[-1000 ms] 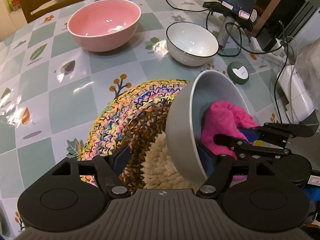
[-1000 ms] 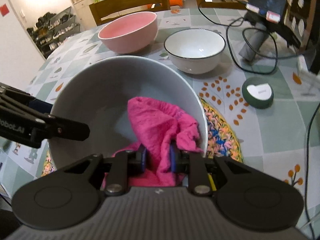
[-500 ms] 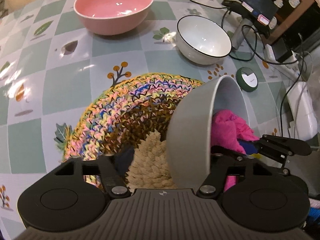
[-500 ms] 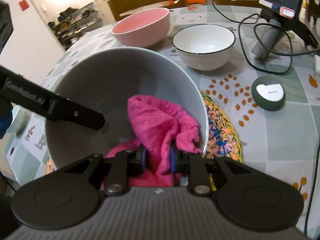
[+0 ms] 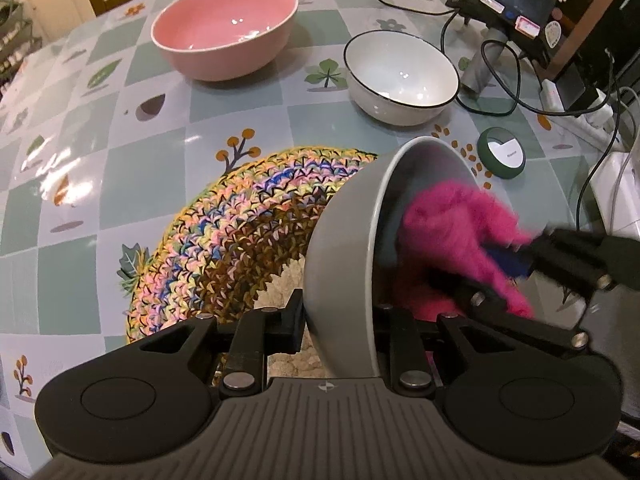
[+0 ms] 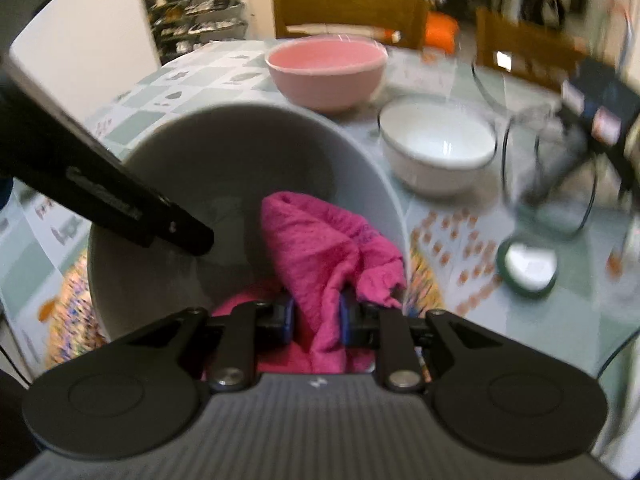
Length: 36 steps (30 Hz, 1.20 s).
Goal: Clean bowl
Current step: 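Hold the tilted bowl with the left gripper while the right gripper wipes inside with the cloth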
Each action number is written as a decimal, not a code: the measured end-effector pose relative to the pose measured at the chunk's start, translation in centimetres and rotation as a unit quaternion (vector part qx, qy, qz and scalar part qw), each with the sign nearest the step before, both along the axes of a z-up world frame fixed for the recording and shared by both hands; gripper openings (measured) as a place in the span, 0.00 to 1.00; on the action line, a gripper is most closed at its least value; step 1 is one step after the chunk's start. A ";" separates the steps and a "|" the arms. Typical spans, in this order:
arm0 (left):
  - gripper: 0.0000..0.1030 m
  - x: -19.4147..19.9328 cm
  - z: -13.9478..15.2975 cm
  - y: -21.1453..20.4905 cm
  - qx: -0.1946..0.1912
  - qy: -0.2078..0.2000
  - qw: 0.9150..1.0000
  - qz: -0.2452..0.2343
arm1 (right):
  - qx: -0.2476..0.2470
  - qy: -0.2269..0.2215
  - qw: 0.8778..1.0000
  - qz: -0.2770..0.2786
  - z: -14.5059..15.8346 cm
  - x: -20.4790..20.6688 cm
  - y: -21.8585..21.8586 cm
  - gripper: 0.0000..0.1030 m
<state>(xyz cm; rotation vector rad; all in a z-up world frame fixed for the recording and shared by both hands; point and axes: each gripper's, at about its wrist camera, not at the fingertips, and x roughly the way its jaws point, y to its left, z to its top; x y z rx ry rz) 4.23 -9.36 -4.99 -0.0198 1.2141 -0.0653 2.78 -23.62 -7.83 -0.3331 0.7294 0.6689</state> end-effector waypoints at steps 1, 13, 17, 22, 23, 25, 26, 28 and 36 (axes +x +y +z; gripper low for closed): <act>0.23 0.0 0.0 -0.1 0.004 -0.002 1.000 -0.004 | -0.005 -0.018 1.000 0.007 0.5 -0.1 0.1 0.20; 0.30 0.2 0.3 -1.1 0.019 -0.021 0.998 -0.052 | -0.054 -0.047 0.996 0.051 -0.8 1.2 0.6 0.19; 0.30 0.5 0.2 -0.8 0.012 -0.019 0.998 -0.052 | -0.030 -0.007 0.999 0.031 -1.4 1.7 0.4 0.19; 0.30 0.7 -0.2 -0.6 0.006 -0.014 0.999 -0.043 | 0.000 0.044 0.999 0.006 -2.1 2.4 0.1 0.19; 0.30 0.7 -0.3 -0.5 0.003 -0.010 0.999 -0.039 | 0.006 0.054 0.999 0.001 -2.3 2.5 0.0 0.19; 0.30 0.8 -0.7 -0.3 -0.005 0.000 0.999 -0.032 | 0.018 0.074 0.997 -0.009 -2.5 2.8 -0.1 0.19; 0.30 0.9 -1.0 -0.2 -0.009 0.006 1.000 -0.029 | 0.024 0.084 0.996 -0.014 -2.7 2.9 -0.2 0.19; 0.30 0.9 -1.7 0.1 -0.020 0.015 1.000 -0.020 | 0.040 0.101 0.994 -0.026 -2.8 2.9 -0.3 0.19; 0.25 0.2 -2.0 1.4 -0.046 -0.001 0.999 0.013 | 0.074 0.130 0.986 -0.067 -3.0 2.8 0.0 0.19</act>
